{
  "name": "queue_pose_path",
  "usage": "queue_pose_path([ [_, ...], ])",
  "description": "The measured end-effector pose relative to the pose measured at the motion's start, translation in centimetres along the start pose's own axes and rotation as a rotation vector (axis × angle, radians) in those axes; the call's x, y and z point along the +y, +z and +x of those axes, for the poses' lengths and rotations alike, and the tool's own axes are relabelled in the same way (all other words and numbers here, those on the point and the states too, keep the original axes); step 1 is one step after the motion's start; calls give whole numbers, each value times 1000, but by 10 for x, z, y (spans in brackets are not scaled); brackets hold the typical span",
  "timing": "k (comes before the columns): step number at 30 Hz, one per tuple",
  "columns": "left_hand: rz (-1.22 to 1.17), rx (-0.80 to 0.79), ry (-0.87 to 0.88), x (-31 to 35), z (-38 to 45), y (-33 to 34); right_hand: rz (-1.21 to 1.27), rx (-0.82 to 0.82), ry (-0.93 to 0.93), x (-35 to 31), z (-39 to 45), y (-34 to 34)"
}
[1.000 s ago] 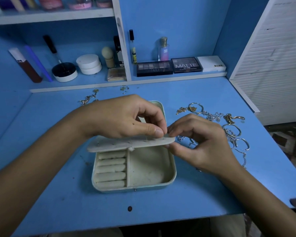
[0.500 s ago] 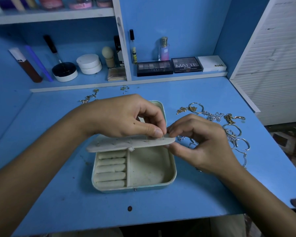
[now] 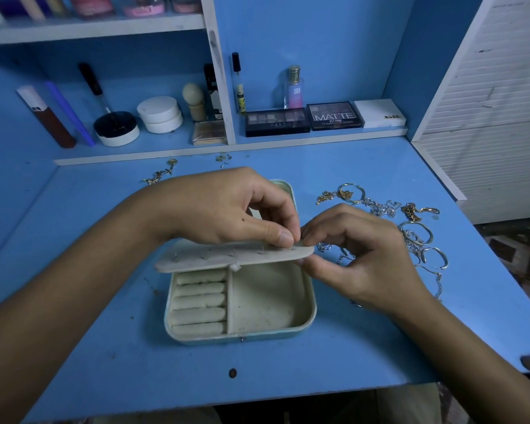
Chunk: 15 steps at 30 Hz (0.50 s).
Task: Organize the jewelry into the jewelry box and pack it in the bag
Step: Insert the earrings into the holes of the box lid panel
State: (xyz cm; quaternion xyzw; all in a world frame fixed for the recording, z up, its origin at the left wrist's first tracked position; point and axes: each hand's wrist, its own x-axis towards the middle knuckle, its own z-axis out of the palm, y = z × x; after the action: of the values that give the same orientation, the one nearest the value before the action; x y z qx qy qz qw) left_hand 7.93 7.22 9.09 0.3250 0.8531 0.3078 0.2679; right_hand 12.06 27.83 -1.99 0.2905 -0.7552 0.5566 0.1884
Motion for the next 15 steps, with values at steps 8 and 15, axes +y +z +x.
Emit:
queue_pose_path([
  [8,6,-54,-30,5,5,-5,6,2,4,0,0,-1],
  [15,34,-60,-19,7,4,-5,-21,0,-11,0,0,0],
])
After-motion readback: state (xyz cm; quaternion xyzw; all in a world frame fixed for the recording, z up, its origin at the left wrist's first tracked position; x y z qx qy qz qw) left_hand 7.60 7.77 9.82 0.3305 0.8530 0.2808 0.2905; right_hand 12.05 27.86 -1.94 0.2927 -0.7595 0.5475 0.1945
